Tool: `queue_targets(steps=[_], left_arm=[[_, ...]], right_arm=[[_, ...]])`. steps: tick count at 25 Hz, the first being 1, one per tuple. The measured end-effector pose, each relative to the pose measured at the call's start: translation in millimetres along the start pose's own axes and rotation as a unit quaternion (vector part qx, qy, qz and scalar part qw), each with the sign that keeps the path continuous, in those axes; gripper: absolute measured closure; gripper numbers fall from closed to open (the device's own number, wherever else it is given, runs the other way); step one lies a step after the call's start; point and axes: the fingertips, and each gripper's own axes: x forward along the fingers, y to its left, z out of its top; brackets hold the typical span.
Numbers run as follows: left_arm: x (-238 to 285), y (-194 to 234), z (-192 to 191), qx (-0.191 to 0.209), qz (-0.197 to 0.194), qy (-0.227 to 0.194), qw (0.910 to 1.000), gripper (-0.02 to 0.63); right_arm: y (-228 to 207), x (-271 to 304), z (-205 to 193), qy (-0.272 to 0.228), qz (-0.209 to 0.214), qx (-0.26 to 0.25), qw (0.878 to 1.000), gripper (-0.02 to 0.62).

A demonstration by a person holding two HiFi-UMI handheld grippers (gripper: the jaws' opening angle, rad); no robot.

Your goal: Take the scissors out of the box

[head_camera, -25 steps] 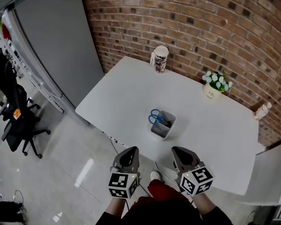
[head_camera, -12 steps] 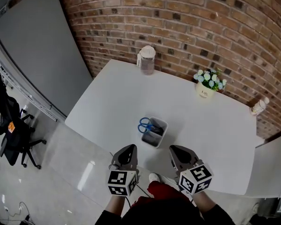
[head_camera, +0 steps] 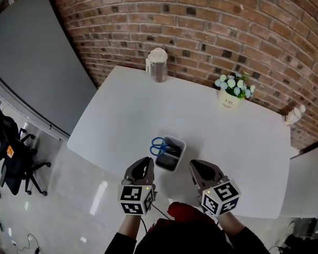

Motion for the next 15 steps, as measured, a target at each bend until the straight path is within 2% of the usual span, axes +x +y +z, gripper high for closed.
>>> queue_targets(steps=[8, 15], left_arm=[[25, 6, -10, -0.015, -0.010, 0.034, 0.9993, 0.492], [42, 9, -18, -0.039, -0.018, 0.055, 0.9975, 0.469]], right_arm=[[-12, 9, -4, 0.014, -0.006, 0.006, 1.000, 0.587], [-20, 9, -9, 0.024, -0.012, 0.012, 1.000, 0.586]])
